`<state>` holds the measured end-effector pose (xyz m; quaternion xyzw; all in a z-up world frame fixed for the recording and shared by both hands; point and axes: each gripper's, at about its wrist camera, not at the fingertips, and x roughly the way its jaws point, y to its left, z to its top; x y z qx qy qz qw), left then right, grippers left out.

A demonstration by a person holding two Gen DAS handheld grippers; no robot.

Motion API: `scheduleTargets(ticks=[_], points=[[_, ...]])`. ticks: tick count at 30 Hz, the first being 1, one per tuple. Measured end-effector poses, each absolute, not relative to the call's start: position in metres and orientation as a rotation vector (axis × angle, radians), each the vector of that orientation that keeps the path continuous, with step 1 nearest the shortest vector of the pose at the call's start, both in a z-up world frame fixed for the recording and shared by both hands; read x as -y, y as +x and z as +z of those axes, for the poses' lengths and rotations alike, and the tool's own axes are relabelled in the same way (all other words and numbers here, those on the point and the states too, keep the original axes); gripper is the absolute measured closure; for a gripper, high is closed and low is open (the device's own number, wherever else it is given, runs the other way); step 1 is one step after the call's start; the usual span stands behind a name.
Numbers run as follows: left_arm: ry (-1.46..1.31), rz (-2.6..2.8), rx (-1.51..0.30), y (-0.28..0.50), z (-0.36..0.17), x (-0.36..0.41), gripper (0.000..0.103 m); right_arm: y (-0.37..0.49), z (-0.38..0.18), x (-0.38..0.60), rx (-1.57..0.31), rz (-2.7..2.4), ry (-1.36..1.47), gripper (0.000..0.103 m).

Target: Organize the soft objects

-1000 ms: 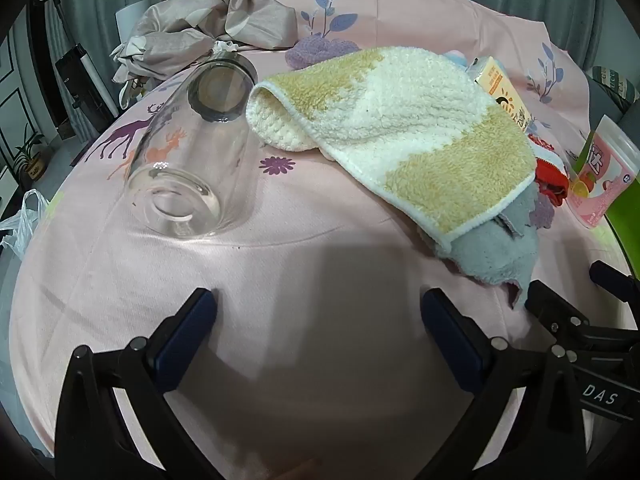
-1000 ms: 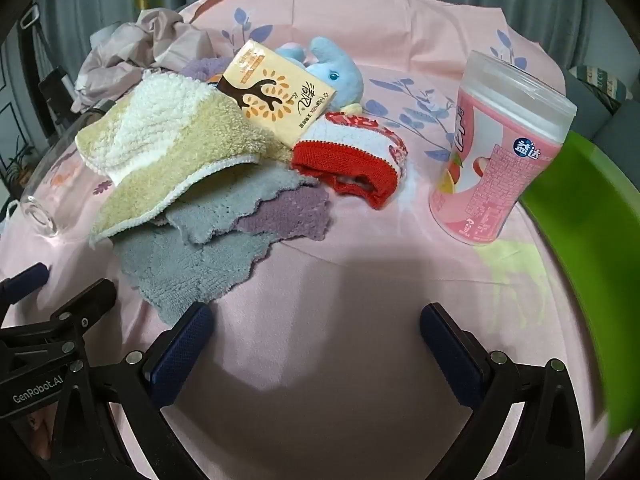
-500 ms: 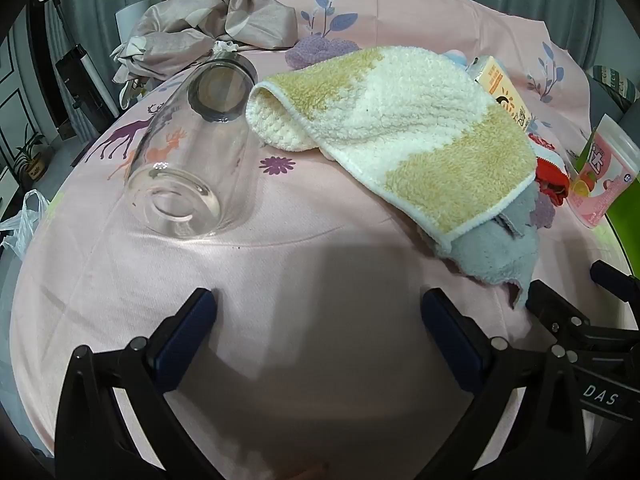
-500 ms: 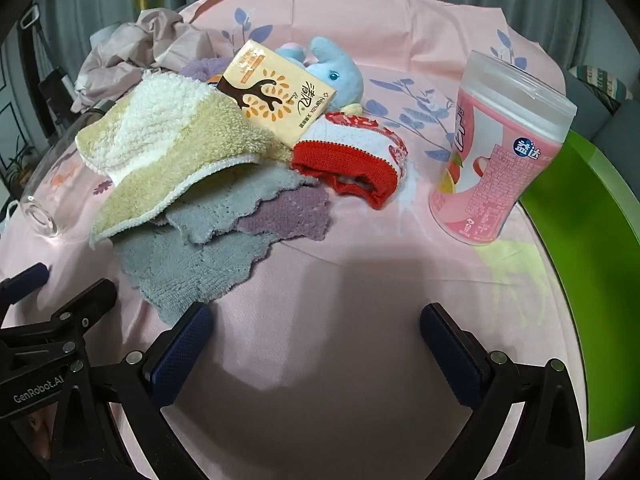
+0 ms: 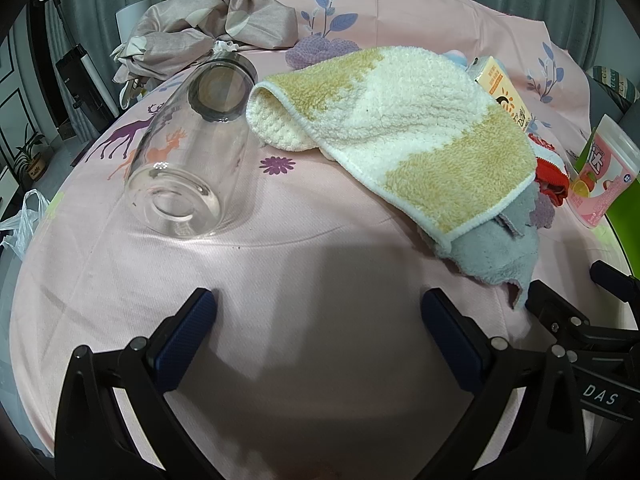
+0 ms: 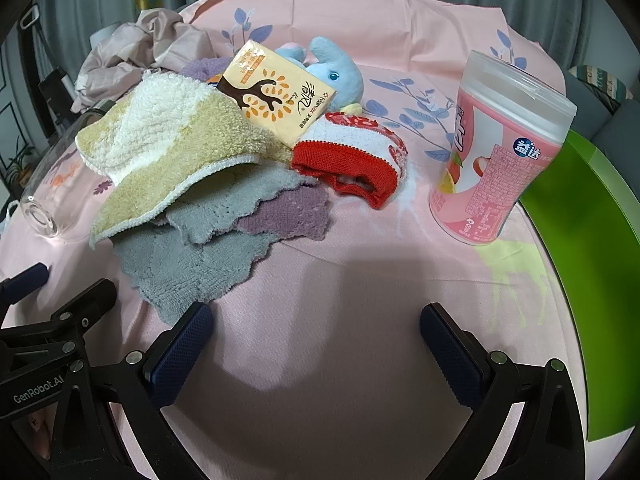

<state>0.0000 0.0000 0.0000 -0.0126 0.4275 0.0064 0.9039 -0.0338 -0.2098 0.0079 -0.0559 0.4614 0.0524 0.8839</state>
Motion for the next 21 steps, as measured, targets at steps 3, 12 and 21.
scheduleTargets(ticks=[3, 12, 21], points=[[-0.026, 0.013, -0.885, 0.000, 0.000, 0.000, 0.001, -0.034, 0.008, 0.210, -0.960, 0.109, -0.117, 0.000], [-0.028, 0.009, -0.896, 0.001, 0.002, 0.000, 0.001, -0.034, 0.008, 0.210, -0.960, 0.109, -0.116, 0.000], [-0.057, 0.079, -0.840, -0.009, 0.028, -0.019, 0.012, -0.030, 0.019, 0.202, -1.033, 0.115, -0.135, 0.000]])
